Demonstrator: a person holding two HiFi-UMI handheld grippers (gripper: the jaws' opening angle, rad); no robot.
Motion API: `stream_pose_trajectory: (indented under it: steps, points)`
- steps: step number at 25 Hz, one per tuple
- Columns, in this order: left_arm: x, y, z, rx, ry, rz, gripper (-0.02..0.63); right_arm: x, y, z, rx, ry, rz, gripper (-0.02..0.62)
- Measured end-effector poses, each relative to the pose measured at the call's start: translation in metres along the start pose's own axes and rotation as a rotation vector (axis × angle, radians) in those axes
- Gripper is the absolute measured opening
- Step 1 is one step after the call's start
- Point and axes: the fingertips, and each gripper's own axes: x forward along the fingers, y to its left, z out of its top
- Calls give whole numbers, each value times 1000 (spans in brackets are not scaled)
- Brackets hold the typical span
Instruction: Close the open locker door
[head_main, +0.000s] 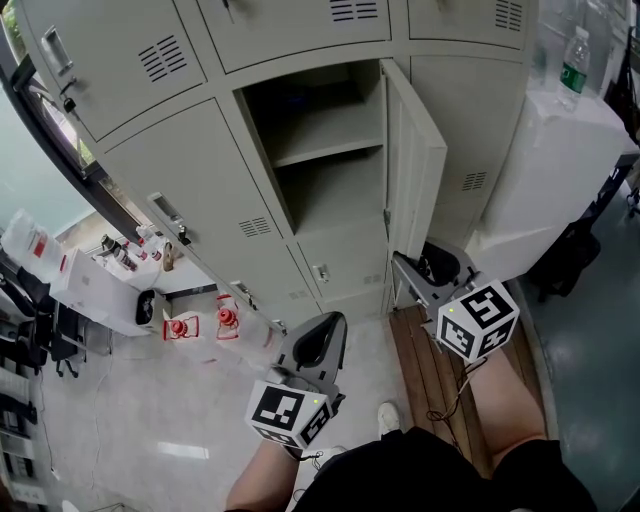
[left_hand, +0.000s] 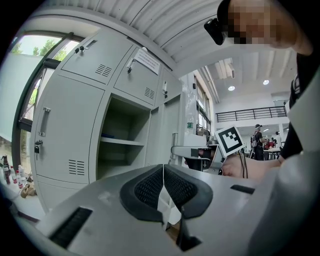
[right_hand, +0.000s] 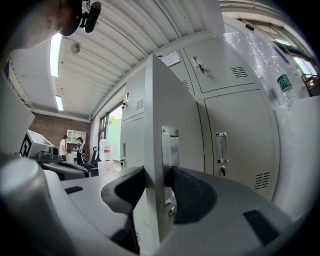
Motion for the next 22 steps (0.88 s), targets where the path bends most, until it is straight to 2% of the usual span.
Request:
stream_pose_trajectory:
  steps: [14,19,22]
  points:
    - [-6,25,8,16,-9,79,20,41,37,1,-31,4,97,216]
    - [-13,39,13,20,-13,137,20,64,50,3,-37,-4,136,221]
    - [-18,49,14,19,-13,177,20,77,56,4,-54,-5,125,222]
